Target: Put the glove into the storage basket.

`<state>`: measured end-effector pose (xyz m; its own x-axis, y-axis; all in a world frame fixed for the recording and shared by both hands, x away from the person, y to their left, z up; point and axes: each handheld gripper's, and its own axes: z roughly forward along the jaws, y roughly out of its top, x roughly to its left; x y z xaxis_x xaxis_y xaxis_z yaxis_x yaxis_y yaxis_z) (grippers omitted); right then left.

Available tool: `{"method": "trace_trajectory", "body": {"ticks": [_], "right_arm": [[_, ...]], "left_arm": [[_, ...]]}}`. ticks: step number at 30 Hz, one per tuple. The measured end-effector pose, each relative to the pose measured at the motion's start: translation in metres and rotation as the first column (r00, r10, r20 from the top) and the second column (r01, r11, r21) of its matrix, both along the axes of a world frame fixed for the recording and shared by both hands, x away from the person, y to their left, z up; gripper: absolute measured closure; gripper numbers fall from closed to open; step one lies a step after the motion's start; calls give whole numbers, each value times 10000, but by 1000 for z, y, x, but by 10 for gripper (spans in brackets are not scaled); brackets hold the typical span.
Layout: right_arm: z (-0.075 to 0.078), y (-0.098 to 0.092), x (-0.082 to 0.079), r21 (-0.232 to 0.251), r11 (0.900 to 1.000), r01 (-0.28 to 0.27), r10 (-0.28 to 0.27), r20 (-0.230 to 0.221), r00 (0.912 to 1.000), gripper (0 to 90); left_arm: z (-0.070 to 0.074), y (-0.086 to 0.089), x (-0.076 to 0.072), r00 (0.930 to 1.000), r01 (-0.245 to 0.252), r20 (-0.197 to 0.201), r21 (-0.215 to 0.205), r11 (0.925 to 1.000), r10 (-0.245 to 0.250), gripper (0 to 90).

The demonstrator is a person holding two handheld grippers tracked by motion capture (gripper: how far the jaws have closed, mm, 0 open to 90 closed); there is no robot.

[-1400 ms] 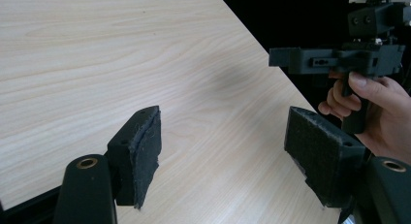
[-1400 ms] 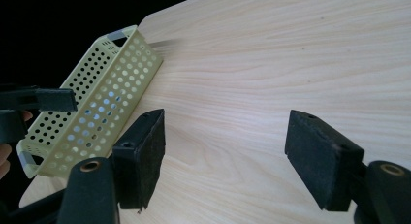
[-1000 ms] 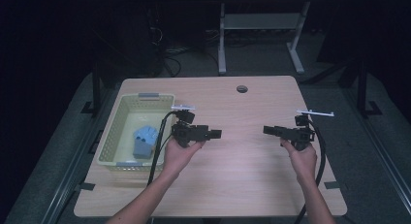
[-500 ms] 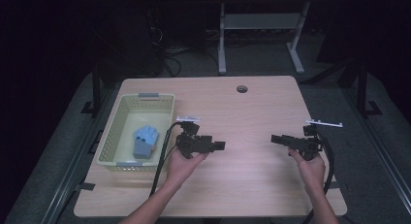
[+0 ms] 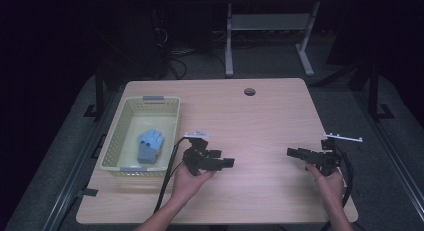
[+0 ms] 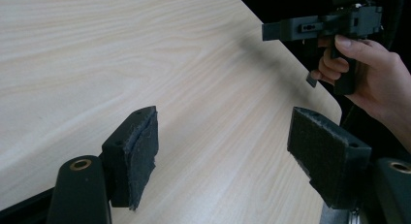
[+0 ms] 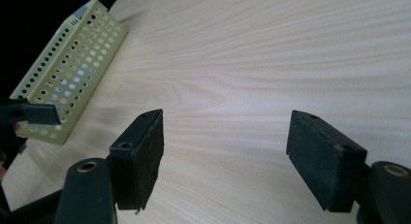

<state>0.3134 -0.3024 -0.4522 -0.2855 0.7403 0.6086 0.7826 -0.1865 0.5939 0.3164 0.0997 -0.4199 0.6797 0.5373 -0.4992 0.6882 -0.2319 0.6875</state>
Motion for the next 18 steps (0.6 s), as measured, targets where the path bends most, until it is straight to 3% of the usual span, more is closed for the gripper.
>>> {"method": "trace_trajectory", "body": {"ticks": [11, 18], "right_arm": [[-10, -1, -15, -141, 9998, -121, 124, 201, 9997, 279], [-13, 2, -18, -674, 9976, -129, 155, 377, 9992, 275]], "left_arm": [[-13, -3, -18, 9996, 276, 14, -21, 9996, -276, 263], [-15, -2, -27, 9990, 413, 184, 70, 9991, -414, 257]]}}
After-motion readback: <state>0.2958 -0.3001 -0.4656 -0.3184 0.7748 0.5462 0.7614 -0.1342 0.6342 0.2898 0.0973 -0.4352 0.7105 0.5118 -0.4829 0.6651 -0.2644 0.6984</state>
